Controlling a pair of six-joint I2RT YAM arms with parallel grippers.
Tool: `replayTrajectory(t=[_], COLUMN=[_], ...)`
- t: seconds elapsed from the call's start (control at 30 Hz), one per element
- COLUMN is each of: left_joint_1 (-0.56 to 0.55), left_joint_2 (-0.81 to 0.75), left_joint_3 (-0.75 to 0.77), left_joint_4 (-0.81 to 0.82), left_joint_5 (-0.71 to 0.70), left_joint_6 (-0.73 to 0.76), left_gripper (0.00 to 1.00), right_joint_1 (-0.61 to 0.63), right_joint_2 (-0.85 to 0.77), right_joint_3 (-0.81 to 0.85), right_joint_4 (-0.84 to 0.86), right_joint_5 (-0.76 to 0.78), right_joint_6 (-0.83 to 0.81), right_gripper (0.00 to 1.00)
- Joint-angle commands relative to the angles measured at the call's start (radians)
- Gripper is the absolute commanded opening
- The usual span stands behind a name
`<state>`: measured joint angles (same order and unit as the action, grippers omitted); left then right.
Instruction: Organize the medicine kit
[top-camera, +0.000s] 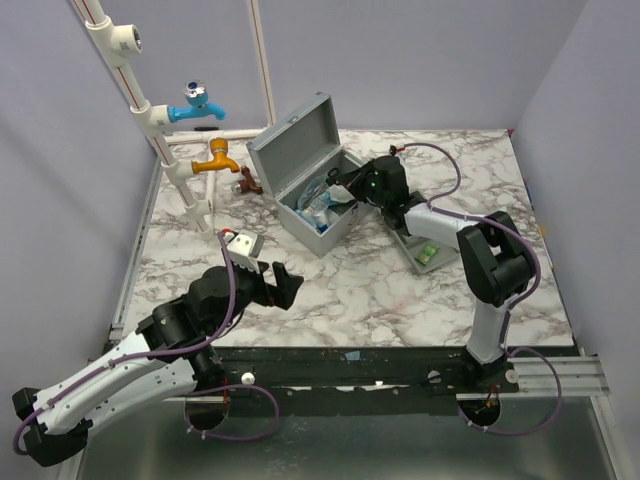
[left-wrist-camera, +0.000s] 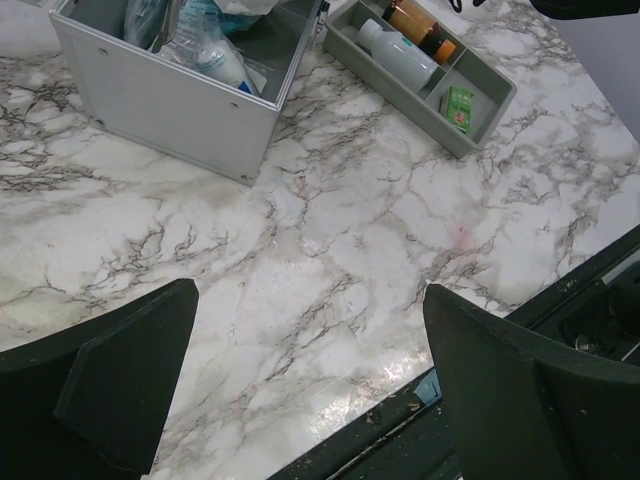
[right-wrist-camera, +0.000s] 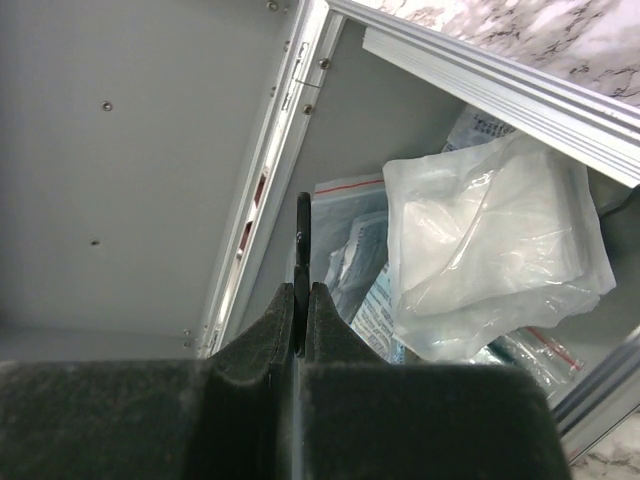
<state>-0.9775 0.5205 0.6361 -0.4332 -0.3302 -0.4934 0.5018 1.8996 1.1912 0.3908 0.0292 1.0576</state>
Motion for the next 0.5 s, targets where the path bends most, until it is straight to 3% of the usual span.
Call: replayTrajectory(t=[0.0,0.27,0.47], left_joint_1=[-0.001,-0.001,-0.001], left_joint_2=[0.003,-0.006,0.01], left_joint_3=[-0.016,-0.028,-0.026], left_joint_4=[0.013,0.015,0.016], left_joint_5=[-0.015,-0.012,-0.015], left_joint_6=[0.01,0.009,0.007], left_gripper=[0.99,0.99,0.99], right_joint_1=[-0.005,-0.015,-0.014], right_joint_2=[0.038,0.04,-0.013], right_joint_3=[0.052,0.077,0.057], right_joint_4=[-0.043,-0.079,-0.082], right_joint_5=[0.047,0.064,0.068], right_joint_6=[-0.003,-0.025,-0.066], right_gripper=[0.03,0.39,0.48])
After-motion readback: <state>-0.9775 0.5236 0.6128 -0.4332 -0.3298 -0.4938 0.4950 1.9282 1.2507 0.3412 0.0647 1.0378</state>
